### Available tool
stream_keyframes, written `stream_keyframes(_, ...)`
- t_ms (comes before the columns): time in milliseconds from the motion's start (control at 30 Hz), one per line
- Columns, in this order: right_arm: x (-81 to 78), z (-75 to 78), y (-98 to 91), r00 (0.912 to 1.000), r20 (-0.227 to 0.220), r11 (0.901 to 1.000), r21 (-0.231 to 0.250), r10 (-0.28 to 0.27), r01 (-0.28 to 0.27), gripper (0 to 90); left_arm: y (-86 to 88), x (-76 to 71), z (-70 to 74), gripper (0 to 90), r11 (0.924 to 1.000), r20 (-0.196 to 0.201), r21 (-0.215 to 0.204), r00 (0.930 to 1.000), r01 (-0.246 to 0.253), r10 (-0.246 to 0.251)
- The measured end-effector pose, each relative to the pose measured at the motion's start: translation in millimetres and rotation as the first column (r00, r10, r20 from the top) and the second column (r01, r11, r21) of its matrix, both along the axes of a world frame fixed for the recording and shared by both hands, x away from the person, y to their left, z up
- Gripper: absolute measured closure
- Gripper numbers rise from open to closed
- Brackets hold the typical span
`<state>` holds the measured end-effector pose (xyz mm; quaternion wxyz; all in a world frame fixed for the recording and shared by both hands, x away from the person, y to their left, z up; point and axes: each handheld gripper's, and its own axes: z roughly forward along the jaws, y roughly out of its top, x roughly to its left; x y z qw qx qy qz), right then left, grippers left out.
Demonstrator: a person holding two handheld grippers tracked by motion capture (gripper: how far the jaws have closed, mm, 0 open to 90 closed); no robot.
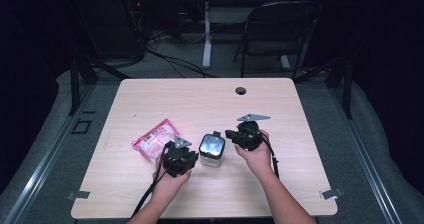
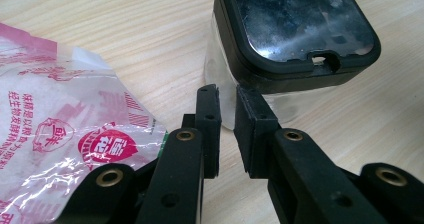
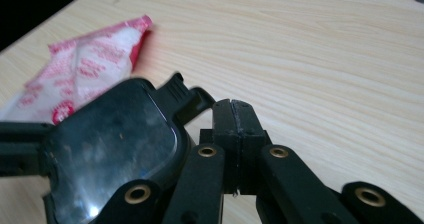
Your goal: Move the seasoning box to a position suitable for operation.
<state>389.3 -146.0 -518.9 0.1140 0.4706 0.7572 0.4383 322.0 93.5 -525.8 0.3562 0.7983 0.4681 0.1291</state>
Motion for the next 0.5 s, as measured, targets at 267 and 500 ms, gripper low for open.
stream_keyframes(267, -2.0, -3.4, 8.0, 0.9994, -0.026, 0.9997, -0.013, 0.021, -0.022, 90.0, -2.1, 1.3, -2.0, 80.6, 1.0, -0.006, 0.007, 1.0, -0.005, 0.005)
stream_keyframes(500, -21.9, -4.8, 4.3, 0.9987, -0.035, 0.9992, -0.015, 0.037, -0.037, 90.0, 2.4, 2.4, -1.7, 82.2, 0.9999, -0.018, -0.003, 0.9997, -0.015, 0.015)
